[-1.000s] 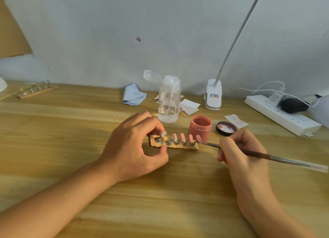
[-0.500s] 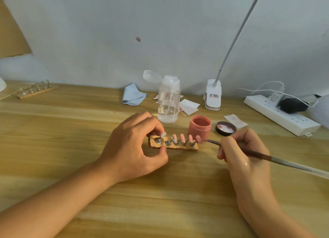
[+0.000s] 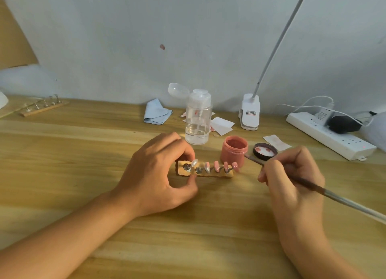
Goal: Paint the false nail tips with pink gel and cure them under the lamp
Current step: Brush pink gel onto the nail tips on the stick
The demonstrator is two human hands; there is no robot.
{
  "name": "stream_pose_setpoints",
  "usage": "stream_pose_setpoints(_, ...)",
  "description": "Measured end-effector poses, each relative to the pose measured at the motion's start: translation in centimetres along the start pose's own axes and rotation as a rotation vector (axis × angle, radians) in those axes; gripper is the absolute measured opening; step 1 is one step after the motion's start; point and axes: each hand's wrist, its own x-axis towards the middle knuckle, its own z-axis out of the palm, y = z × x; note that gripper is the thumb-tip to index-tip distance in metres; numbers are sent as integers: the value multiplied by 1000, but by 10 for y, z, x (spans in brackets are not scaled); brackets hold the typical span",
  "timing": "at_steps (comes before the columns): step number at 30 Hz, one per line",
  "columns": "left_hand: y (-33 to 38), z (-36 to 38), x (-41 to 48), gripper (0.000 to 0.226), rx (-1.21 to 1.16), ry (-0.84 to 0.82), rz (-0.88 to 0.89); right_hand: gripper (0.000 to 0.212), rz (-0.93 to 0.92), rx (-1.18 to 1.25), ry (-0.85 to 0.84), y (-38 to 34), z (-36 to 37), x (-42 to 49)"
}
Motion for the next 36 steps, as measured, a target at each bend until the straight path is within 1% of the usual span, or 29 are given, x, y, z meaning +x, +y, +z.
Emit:
stream_pose_setpoints(2,0,0,0,16,2,-7,-2,13,67,22,-17,0,2,1)
stream_pose_setpoints(4,-1,0,0,16,5,-21,-3,13,61,9,1,-1,3,2)
stream_pose_setpoints(6,-1,1,0,16,-3,-35,-14,8,-88,-100,15,-6,3,-2)
stream_pose_setpoints(8,-2,1,1,16,-13,-48,-35,11,-240,-242,-22,-10,7,-10)
stream_pose_setpoints(12,-2,2,1,18,-19,-55,-43,14,-458,-347,-110,-16,15,-27)
stream_pose_setpoints(13,-2,2,1,19,-27,-52,-47,17,-462,-358,-123,-12,17,-28)
stream_pose_setpoints(14,-2,1,1,20,-36,-50,-52,16,-408,-362,-113,-3,22,-25)
stream_pose_setpoints(15,-1,1,1,21,-41,-49,-55,13,-237,-283,-91,8,25,-20)
stream_pose_setpoints(16,-1,1,0,21,-43,-49,-55,16,-38,-175,-159,15,21,-20)
stream_pose_setpoints(17,0,0,0,21,-42,-47,-53,25,126,-114,-216,24,18,-19)
stream_pose_setpoints(18,0,0,0,21,-40,-43,-49,30,239,-73,-247,27,15,-15)
stream_pose_setpoints(19,0,0,0,20,-38,-40,-46,28,231,-84,-281,23,13,-13)
stream_pose_setpoints(20,0,0,0,20,-35,-37,-44,22,129,-141,-259,12,13,-13)
stream_pose_setpoints(21,0,0,0,20,-32,-34,-43,13,-5,-200,-183,0,15,-14)
stream_pose_setpoints(22,0,1,0,20,-31,-31,-42,2,-163,-261,-146,-11,13,-21)
stream_pose_setpoints(23,0,1,1,20,-30,-29,-40,6,-296,-352,-132,-15,14,-25)
stream_pose_setpoints(24,0,1,1,20,-31,-27,-37,9,-361,-414,-142,-14,16,-27)
stream_pose_setpoints(28,0,1,1,18,-29,-18,-25,9,-415,-477,-178,-10,18,-25)
stream_pose_setpoints(30,0,2,1,17,-29,-14,-23,11,-408,-487,-190,-10,17,-24)
stream_pose_setpoints(34,0,2,1,17,-25,-13,-23,10,-396,-480,-188,-12,17,-25)
stream_pose_setpoints(36,0,2,1,17,-26,-12,-24,14,-391,-478,-178,-12,17,-25)
